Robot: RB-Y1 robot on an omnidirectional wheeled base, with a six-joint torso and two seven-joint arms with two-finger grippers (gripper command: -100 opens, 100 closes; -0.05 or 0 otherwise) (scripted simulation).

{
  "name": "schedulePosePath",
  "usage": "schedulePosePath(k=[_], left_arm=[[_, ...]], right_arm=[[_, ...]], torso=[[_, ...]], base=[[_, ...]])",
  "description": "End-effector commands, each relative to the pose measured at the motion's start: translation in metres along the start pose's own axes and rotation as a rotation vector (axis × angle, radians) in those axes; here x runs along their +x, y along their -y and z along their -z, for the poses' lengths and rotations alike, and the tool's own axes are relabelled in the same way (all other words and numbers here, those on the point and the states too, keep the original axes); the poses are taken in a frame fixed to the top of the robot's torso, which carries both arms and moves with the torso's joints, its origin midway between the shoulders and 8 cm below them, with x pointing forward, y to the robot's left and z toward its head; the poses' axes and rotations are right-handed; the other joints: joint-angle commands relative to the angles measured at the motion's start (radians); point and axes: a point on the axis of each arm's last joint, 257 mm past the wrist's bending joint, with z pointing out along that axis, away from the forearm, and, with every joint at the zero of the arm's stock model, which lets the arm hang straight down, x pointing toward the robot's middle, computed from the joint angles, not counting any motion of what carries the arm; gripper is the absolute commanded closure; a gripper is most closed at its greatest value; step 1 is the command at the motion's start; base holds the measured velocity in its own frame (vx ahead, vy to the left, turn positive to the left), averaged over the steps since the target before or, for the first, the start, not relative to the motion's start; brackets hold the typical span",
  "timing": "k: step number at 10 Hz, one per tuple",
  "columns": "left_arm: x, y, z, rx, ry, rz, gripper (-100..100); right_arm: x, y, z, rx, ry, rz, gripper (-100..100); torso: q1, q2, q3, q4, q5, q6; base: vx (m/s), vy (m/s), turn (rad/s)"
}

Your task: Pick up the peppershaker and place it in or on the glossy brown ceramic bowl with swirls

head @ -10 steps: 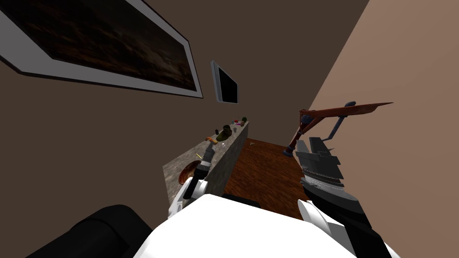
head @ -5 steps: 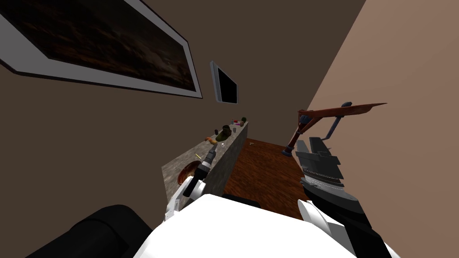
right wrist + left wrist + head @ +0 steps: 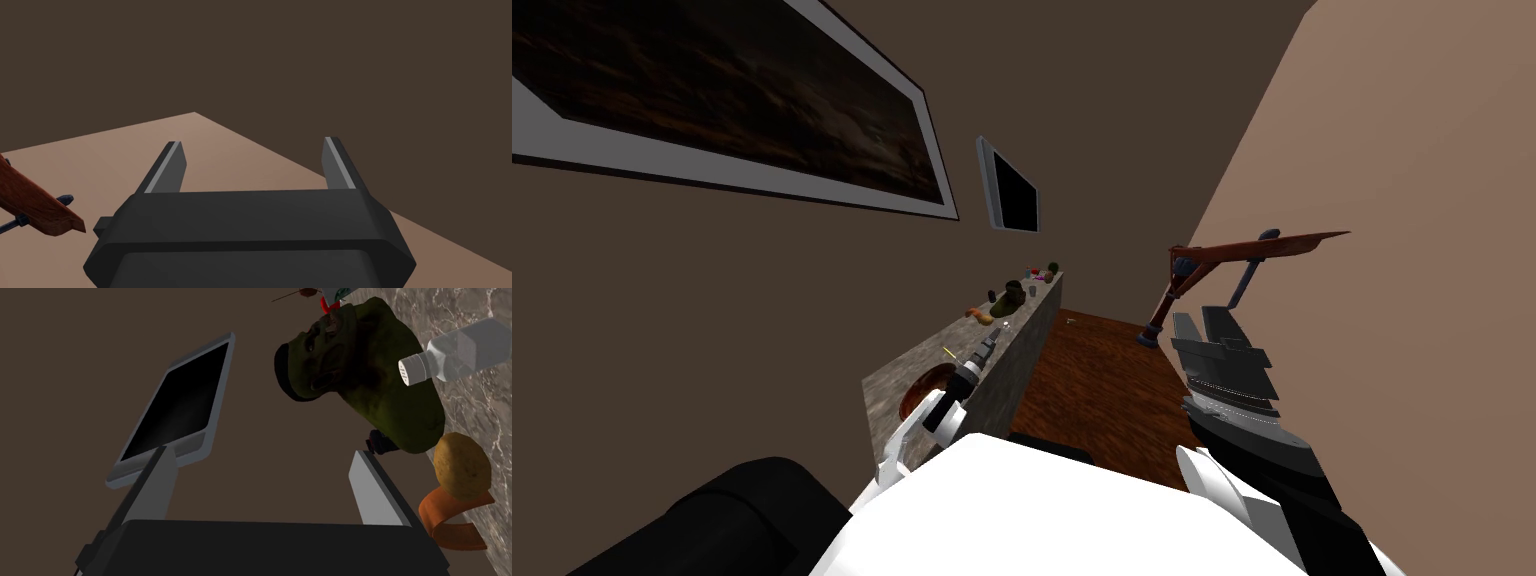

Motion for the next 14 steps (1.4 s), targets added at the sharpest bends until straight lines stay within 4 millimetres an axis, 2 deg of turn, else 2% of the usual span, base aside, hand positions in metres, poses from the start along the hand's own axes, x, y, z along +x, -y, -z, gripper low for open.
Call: schedulePosePath(k=[1, 2, 5, 6, 8, 11, 12, 14], left_arm=[[0.004, -0.017, 0.002, -0.05, -0.039, -0.05, -100], [0.004, -0.017, 0.002, -0.051, -0.046, -0.06, -100], [0.008, -0.051, 0.008, -0.141, -0.117, -0.168, -100], [0.007, -0.051, 0.008, -0.142, -0.123, -0.179, -100], [0.006, -0.074, 0.014, -0.199, -0.169, -0.26, -100], [0.0, -0.105, 0.025, -0.278, -0.228, -0.38, -100], [-0.001, -0.106, 0.025, -0.279, -0.231, -0.386, -100], [-0.009, -0.125, 0.033, -0.326, -0.266, -0.466, -100]], right_arm=[[0.0, 0.0, 0.0, 0.0, 0.0, 0.0, 0], [0.0, 0.0, 0.0, 0.0, 0.0, 0.0, 0], [0.0, 0.0, 0.0, 0.0, 0.0, 0.0, 0], [0.0, 0.0, 0.0, 0.0, 0.0, 0.0, 0], [0.0, 0.0, 0.0, 0.0, 0.0, 0.0, 0], [0.0, 0.0, 0.0, 0.0, 0.0, 0.0, 0], [0.0, 0.0, 0.0, 0.0, 0.0, 0.0, 0], [0.0, 0.0, 0.0, 0.0, 0.0, 0.0, 0]], torso=[[0.0, 0.0, 0.0, 0.0, 0.0, 0.0], [0.0, 0.0, 0.0, 0.0, 0.0, 0.0], [0.0, 0.0, 0.0, 0.0, 0.0, 0.0], [0.0, -0.001, -0.001, 0.0, 0.0, 0.0], [0.001, -0.001, 0.0, 0.0, 0.0, 0.0], [0.001, -0.003, -0.002, -0.001, 0.0, 0.0], [0.002, -0.003, -0.002, -0.001, 0.0, 0.0], [0.0, -0.001, -0.001, 0.0, 0.0, 0.0]], base=[[0.039, 0.009, -0.099], [0.03, 0.009, -0.034], [0.04, 0.005, -0.097], [0.041, 0.017, -0.041], [0.049, 0.014, -0.102], [0.07, 0.029, -0.157], [0.051, 0.026, -0.041], [0.051, 0.013, -0.112]])
